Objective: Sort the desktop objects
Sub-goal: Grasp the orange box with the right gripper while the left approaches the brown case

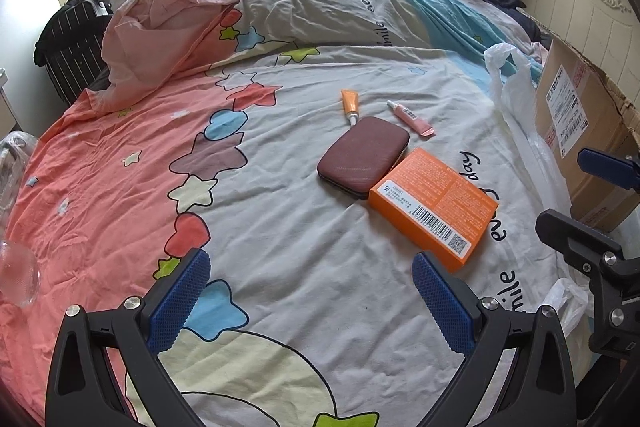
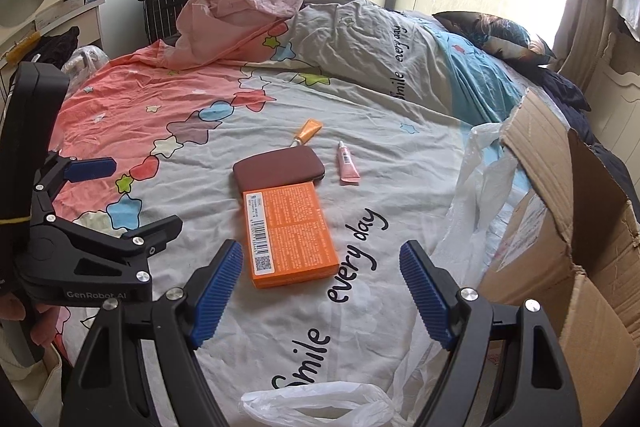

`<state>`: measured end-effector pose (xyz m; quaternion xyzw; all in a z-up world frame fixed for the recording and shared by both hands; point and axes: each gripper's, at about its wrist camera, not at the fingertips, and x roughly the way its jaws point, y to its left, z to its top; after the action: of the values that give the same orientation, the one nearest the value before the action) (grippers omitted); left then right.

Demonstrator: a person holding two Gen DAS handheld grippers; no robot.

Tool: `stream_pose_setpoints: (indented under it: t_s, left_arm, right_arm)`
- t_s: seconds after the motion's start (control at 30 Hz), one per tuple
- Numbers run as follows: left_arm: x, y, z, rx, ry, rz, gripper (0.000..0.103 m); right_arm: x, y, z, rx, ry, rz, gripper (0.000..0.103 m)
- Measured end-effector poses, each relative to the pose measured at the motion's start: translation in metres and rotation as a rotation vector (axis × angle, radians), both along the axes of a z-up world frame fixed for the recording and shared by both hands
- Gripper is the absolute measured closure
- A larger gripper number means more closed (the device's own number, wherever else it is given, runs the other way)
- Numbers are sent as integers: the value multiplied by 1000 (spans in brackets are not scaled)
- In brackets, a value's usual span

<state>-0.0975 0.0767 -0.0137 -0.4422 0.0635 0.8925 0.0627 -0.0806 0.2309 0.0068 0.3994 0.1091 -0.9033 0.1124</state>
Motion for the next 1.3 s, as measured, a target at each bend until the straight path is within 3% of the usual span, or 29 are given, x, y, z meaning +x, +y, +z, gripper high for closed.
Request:
stream_pose_setpoints:
  t_s: [0.13,0.4,0.57,0.7,0.9,1.3]
  left_arm:
    - [-5,-6,-9,8,-25,4,0]
    - [-15,-15,-20,4,-49,15,0]
    - [-25,-21,-22,9,-67,18,0]
    - [-33,-21,-22,14,-76,16,0]
    - [-45,-8,-19,26,-78,-42,0]
    - [-70,28,-18,-73,-56,-156,0]
  right_arm:
    - [-6,-8,-12,-24,-58,48,25]
    - [-23,-24,-33,31,-95,79,25]
    - [-32,-30,-43,49,-119,107,16]
    - [-38,-35,-50,71,-129,141,16]
    - [-47,-37,-60,94,-143,164,16]
    - [-55,-34,-64,96,-143,195,16]
